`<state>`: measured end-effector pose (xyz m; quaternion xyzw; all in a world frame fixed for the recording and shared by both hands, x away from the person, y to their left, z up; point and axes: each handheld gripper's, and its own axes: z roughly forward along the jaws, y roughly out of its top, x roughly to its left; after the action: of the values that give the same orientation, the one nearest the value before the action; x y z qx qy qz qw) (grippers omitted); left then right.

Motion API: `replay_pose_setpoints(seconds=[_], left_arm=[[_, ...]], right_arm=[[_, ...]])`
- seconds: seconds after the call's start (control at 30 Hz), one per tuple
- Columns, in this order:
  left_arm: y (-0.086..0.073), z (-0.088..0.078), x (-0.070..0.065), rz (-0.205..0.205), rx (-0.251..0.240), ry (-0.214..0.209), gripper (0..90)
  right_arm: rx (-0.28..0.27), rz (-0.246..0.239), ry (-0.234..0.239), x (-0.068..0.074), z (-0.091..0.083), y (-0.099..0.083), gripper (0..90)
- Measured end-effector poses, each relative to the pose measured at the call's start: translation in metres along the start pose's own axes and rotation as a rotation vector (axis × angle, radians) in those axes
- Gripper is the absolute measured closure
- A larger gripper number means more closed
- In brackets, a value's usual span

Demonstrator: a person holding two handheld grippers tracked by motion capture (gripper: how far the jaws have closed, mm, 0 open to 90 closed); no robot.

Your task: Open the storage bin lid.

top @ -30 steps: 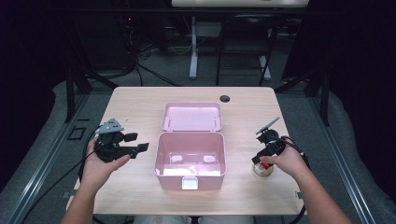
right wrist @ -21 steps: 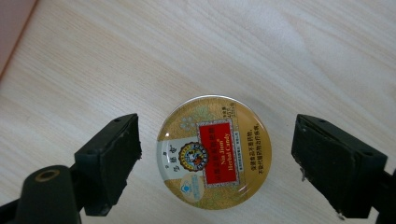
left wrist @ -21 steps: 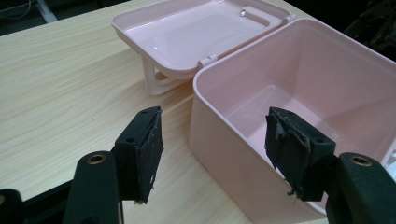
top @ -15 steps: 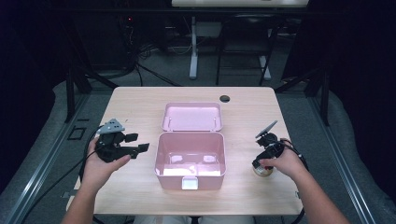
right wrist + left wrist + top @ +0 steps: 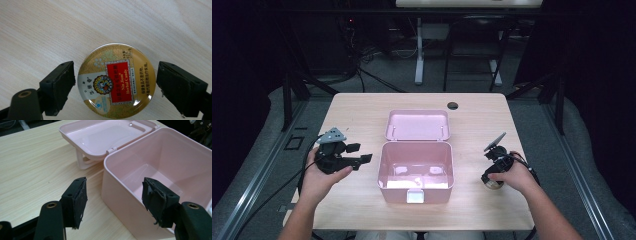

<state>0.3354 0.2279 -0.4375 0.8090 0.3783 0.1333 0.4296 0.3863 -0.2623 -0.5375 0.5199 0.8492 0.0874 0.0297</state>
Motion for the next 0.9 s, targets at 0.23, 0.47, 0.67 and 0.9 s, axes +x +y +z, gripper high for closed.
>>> replay_pose_setpoints(seconds=[0.23, 0.47, 0.67, 0.9], left_arm=[[0.0, 0.001, 0.0, 0.001, 0.004, -0.001, 36.5], [0.0, 0.0, 0.0, -0.001, 0.003, 0.003, 36.5], [0.0, 0.001, 0.0, -0.001, 0.005, 0.0, 36.5], [-0.001, 0.001, 0.001, -0.002, 0.006, 0.0, 36.5]], right_arm=[[0.015, -0.009, 0.007, -0.003, 0.005, 0.0, 15.2], [0.032, -0.001, 0.018, -0.003, 0.012, 0.0, 16.1], [0.044, -0.001, 0.022, -0.005, 0.014, 0.0, 17.2], [0.045, 0.004, 0.015, -0.004, 0.014, 0.001, 17.4]])
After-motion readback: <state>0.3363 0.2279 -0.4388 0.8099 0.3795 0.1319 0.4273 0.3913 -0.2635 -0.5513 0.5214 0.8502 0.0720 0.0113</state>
